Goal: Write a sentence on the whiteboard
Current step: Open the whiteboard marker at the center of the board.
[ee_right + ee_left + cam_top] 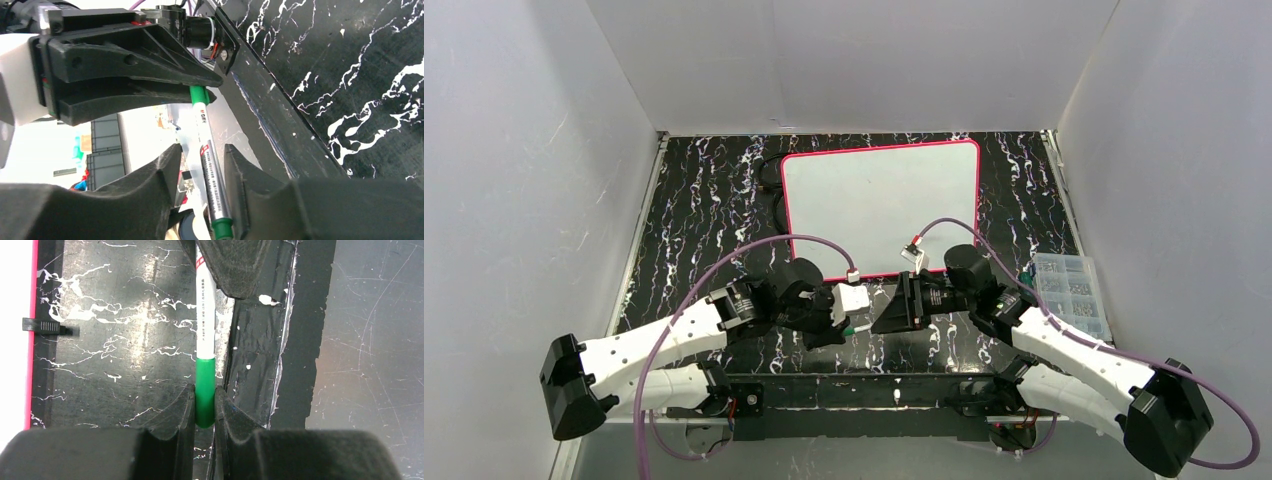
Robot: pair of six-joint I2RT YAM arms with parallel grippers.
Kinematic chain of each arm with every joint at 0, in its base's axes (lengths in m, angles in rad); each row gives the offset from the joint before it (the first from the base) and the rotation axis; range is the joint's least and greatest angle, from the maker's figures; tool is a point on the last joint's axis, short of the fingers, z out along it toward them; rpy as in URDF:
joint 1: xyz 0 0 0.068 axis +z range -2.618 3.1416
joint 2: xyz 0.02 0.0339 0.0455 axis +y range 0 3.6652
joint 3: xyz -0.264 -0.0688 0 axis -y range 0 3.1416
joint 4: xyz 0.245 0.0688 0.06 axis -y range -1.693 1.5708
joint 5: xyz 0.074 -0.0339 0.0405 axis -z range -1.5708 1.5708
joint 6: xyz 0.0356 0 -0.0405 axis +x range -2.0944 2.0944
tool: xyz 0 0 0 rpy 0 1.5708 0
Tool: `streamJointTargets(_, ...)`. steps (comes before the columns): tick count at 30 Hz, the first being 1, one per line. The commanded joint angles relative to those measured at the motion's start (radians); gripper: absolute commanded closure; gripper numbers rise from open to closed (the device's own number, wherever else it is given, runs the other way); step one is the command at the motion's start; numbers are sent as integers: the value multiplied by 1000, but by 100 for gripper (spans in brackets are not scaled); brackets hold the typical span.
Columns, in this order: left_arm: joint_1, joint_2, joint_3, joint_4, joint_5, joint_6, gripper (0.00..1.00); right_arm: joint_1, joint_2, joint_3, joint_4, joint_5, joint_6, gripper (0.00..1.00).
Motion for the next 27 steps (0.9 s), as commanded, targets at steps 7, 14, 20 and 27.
streamJointTargets(7, 3, 11, 34, -28, 3, 3, 100, 4, -28, -18, 119, -37, 62, 67)
streamJointTargets(14, 3, -22, 16, -7, 32, 3, 100, 4, -20, -29, 142, -19, 68, 65)
streamJointTargets(20, 3, -13, 22, -16, 67, 10, 100, 4, -21, -28, 150, -23, 72, 62)
streamJointTargets(27, 3, -1, 27, -24, 29, 6, 100, 4, -40, -27, 147, -22, 74, 89)
